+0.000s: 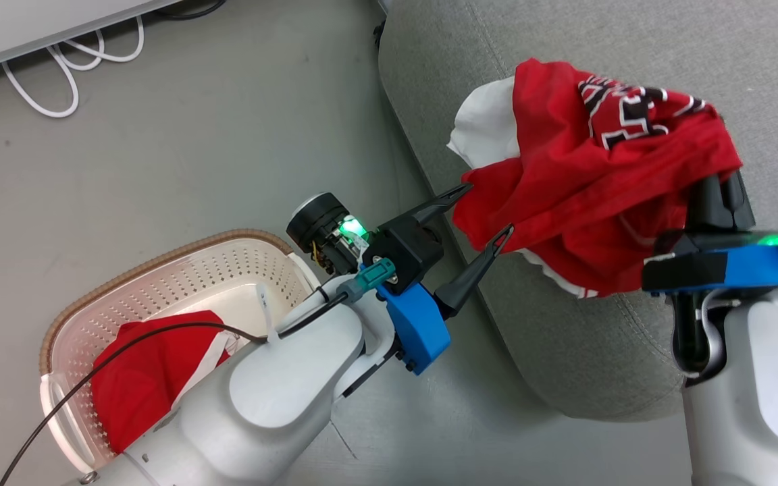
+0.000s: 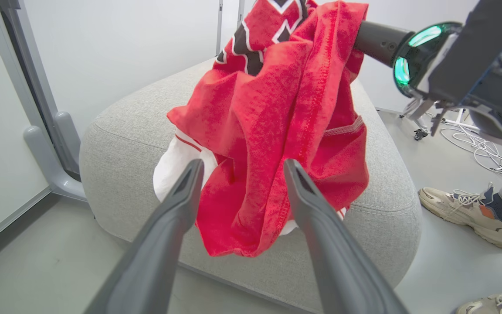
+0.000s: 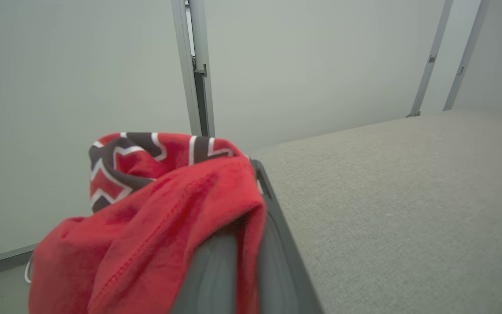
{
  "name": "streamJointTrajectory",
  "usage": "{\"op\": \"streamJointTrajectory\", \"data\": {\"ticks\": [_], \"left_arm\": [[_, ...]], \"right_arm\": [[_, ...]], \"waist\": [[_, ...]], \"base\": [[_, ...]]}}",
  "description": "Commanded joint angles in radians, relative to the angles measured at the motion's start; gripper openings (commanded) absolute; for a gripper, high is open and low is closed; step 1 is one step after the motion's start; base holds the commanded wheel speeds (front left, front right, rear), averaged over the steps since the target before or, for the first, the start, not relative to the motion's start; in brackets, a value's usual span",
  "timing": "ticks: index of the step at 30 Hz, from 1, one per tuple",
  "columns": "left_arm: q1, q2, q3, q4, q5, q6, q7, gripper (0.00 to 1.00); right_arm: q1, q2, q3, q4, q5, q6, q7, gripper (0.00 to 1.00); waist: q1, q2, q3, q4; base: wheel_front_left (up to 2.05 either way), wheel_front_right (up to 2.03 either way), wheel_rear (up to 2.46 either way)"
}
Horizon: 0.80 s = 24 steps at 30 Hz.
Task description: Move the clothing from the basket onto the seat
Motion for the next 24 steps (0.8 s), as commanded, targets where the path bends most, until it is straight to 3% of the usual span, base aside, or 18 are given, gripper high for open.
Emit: {"op": "streamJointTrajectory", "data": {"ticks": [1, 11, 16, 24], "left_arm": [[-0.013, 0.006, 0.000, -0.002, 0.002, 0.002, -0.006, 1.00], [-0.056, 0.028, 0.004, -0.029, 0.016, 0.017, 0.004, 1.00], [-0.101, 0.051, 0.003, -0.062, 0.039, 0.021, 0.014, 1.00], [-0.187, 0.099, 0.009, -0.135, 0.081, 0.038, 0.054, 1.00]], "right_arm": [[-0.021, 0.000, 0.004, -0.014, -0.015, 0.000, 0.000, 0.00], [-0.223, -0.089, 0.031, -0.076, -0.052, 0.000, 0.000, 0.00], [-0.375, -0.170, -0.020, -0.106, -0.026, 0.000, 0.000, 0.00], [-0.577, -0.330, -0.196, -0.101, 0.034, 0.000, 0.000, 0.00]], "waist": [[0.0000, 0.0000, 0.005, 0.002], [0.0000, 0.0000, 0.101, 0.008], [0.0000, 0.0000, 0.195, 0.012], [0.0000, 0.0000, 0.362, 0.008]], "base": [[0.00, 0.00, 0.00], [0.00, 0.00, 0.00], [0.00, 0.00, 0.00], [0.00, 0.00, 0.00]]}}
